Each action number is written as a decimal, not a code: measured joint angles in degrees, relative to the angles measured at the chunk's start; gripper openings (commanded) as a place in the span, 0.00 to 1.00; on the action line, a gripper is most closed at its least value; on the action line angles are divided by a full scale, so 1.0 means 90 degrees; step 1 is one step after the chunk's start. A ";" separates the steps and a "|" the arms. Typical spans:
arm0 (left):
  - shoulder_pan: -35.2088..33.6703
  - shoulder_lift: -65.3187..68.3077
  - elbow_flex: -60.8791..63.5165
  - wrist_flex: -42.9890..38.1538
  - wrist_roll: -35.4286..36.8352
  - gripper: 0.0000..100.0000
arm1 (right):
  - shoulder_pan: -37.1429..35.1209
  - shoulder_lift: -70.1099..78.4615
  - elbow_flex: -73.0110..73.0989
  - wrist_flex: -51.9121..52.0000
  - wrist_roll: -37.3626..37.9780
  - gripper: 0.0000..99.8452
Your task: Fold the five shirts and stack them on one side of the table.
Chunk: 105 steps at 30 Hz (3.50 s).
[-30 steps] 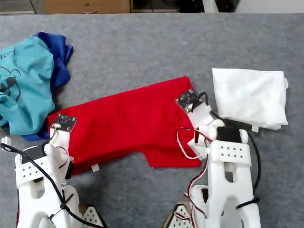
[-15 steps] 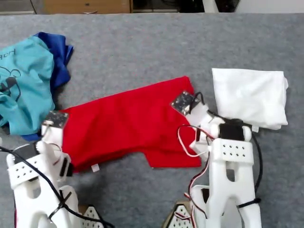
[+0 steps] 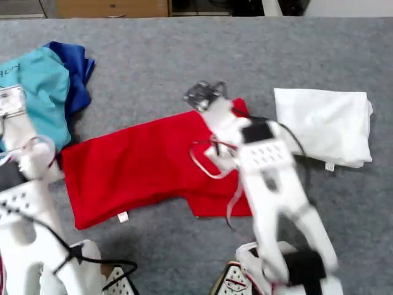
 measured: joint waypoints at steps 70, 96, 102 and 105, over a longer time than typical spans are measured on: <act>0.0274 0.1788 0.3028 -0.5040 0.0166 0.02 | 0.0127 -0.1045 0.1768 0.1172 0.4845 0.17; 0.0274 0.1788 0.3028 -0.5040 0.0166 0.02 | -0.0195 -0.1661 0.4181 -0.0996 0.5148 0.18; 0.0274 0.1788 0.3038 -0.5040 0.0166 0.02 | -0.0186 -0.1661 0.4142 -0.1201 0.5148 0.09; 0.0274 0.1788 0.3038 -0.5040 0.0166 0.02 | -0.0186 -0.1661 0.4142 -0.1231 0.5148 0.04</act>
